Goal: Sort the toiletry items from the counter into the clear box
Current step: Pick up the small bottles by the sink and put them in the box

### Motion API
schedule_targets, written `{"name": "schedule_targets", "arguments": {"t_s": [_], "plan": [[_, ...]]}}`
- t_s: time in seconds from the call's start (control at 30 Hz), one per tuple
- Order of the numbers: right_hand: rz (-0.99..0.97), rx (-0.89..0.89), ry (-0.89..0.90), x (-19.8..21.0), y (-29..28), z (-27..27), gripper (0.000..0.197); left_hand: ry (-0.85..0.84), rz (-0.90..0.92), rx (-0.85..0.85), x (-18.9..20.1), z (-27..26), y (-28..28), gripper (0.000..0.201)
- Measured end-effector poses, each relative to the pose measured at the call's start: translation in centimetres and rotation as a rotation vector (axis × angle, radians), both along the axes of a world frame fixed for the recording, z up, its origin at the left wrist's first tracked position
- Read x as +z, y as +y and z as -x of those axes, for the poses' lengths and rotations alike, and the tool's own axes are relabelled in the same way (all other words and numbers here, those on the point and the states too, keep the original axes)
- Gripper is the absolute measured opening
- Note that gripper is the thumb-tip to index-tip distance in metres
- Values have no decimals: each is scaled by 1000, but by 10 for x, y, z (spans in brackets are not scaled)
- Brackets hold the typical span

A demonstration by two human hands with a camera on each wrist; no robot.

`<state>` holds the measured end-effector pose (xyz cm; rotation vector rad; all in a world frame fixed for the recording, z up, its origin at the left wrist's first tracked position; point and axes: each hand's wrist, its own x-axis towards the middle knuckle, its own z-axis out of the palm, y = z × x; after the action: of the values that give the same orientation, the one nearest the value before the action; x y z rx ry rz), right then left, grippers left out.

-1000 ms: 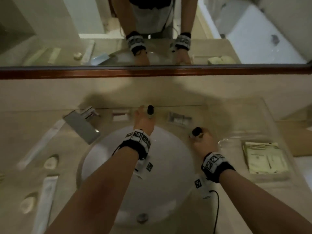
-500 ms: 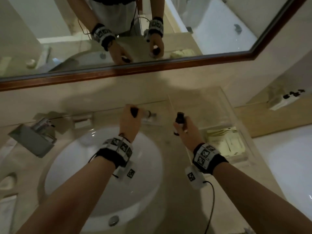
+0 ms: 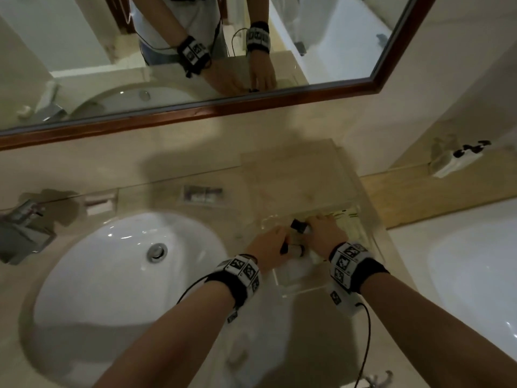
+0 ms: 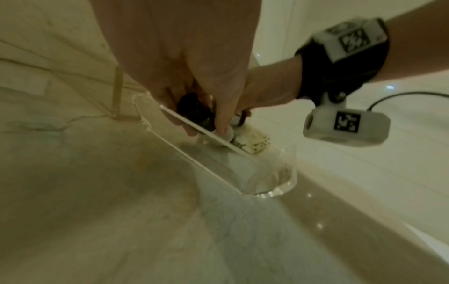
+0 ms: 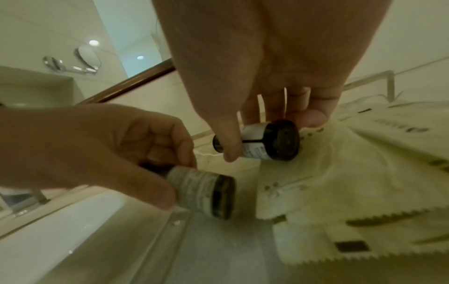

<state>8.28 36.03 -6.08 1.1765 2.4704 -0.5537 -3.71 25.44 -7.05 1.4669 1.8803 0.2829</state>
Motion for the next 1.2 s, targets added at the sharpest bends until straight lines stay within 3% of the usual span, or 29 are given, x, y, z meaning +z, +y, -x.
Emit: {"name": "schedule_targets", "arguments": {"t_s": [0.1, 0.23, 0.4, 0.5, 0.6, 0.83, 1.07, 1.2], "plan": [[22, 99, -16, -7, -1, 8, 31, 193, -75, -133, -8, -1, 5, 29], [55, 120, 51, -18, -5, 13, 34, 350, -123, -140, -12, 9, -1, 37], [-10, 168, 93, -23, -9, 11, 40, 271, -193, 7, 0, 26, -24, 35], [-68, 157, 239, -10, -20, 25, 30, 193, -226, 183, 14, 40, -49, 34], [13, 152, 475, 21, -54, 61, 21, 155, -215, 368, 24, 64, -86, 32], [155, 448, 618, 51, -180, 166, 21, 57, -150, 742, 32, 136, -219, 27], [258, 638, 477, 34, -357, 280, 17, 123, -127, 979, 40, 230, -412, 23], [290, 601, 403, 11, -442, 345, 26, 225, -34, 1103, 22, 280, -509, 28]]}}
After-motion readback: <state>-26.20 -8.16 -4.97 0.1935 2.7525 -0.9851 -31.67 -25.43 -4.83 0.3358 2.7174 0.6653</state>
